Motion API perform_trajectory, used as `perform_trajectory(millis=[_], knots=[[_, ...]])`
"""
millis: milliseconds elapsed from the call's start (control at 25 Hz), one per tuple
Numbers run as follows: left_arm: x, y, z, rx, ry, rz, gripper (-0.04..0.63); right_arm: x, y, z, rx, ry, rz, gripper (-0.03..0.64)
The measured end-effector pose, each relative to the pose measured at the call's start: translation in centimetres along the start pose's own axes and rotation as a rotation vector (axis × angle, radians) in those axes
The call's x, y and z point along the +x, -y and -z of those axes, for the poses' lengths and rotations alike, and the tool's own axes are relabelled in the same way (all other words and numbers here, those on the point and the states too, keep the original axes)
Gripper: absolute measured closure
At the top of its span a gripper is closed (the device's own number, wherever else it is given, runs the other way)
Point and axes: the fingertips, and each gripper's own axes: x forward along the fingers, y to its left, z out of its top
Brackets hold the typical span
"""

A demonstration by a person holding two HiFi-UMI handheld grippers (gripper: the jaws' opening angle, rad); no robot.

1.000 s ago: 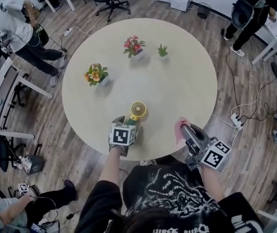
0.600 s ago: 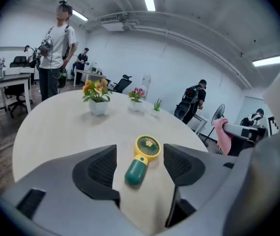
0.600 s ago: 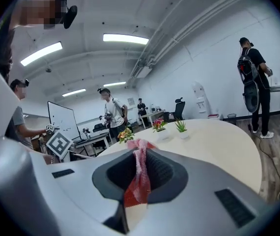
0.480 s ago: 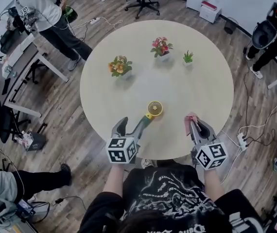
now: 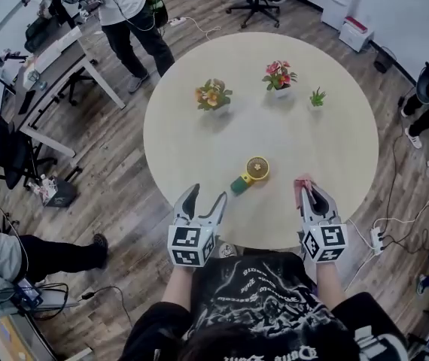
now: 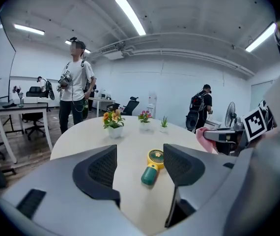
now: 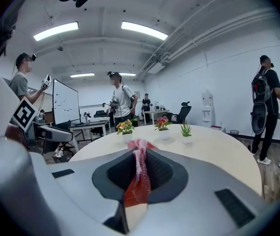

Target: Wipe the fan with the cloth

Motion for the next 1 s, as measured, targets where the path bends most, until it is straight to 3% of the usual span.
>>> perform_trajectory(millis=[80, 320, 480, 680, 1000], knots=[[0.0, 0.0, -0.3, -0.006, 0.009, -0.004, 0.282, 0.2, -0.2, -0.2, -0.012, 0.000, -0.008, 0.565], [0.3, 0.1, -0.4, -0.002, 0.019, 0.001, 0.412, 1.0, -1.0, -0.6, -0.067, -0.005, -0.023, 0.565], [0.2, -0.6, -0.4, -0.012, 0.031, -0.031, 0.557, 1.5, -1.8, -0.6, -0.083, -0.012, -0.042, 0.565], [0.4, -0.6, -0.2, -0.028, 0.032, 0.017, 0.575, 2.4, -2.5, -1.0, -0.081, -0.026, -0.040, 0.572], [1.1, -1.1, -0.2, -0.048, 0.016, 0.032, 0.575, 3.7, -3.2, -1.8, -0.132, -0.034, -0.042, 0.574]])
